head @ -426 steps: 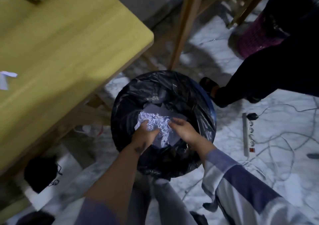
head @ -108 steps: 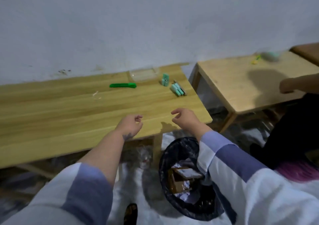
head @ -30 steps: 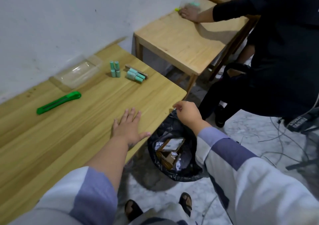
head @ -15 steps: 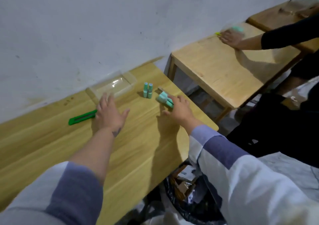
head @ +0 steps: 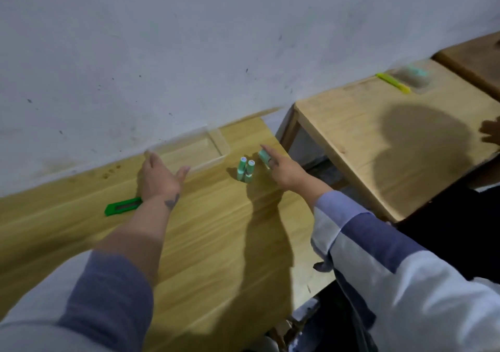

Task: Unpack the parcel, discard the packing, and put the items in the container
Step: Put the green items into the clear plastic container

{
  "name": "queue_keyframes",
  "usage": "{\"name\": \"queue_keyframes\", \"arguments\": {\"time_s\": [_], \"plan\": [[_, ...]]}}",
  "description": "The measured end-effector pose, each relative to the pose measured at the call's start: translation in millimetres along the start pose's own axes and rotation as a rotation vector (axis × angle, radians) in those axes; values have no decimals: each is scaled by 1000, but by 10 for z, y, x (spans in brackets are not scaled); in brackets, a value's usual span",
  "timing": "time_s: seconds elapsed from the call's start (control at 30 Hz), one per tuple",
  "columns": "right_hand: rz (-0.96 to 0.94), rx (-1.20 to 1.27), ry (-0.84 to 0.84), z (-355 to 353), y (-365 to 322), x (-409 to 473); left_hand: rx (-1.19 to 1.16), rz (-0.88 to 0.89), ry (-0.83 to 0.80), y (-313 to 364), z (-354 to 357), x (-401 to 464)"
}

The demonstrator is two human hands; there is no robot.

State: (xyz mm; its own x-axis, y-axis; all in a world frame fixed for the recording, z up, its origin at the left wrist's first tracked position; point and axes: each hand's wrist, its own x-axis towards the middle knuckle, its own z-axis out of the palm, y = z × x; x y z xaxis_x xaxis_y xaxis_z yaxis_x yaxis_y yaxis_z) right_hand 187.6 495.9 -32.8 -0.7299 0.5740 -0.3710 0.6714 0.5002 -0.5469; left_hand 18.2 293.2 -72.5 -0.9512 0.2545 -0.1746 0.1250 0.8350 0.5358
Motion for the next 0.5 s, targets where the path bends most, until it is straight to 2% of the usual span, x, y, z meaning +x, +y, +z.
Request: {"name": "queue_keyframes", "arguments": {"time_s": [0.1,0.17,0.37,0.5], "plan": [[7,229,-46,-58,-169,35,29,-13,-17,37,-13,13],[-49,261,-23,-36,-261,48,33,-19,-21,49,-25,6],[-148,215,178,213,-417,59,1,-26,-19,33,-3,-11],[-173,136,225,441,-441,89,-42,-25,-9,29,15,-18]]}}
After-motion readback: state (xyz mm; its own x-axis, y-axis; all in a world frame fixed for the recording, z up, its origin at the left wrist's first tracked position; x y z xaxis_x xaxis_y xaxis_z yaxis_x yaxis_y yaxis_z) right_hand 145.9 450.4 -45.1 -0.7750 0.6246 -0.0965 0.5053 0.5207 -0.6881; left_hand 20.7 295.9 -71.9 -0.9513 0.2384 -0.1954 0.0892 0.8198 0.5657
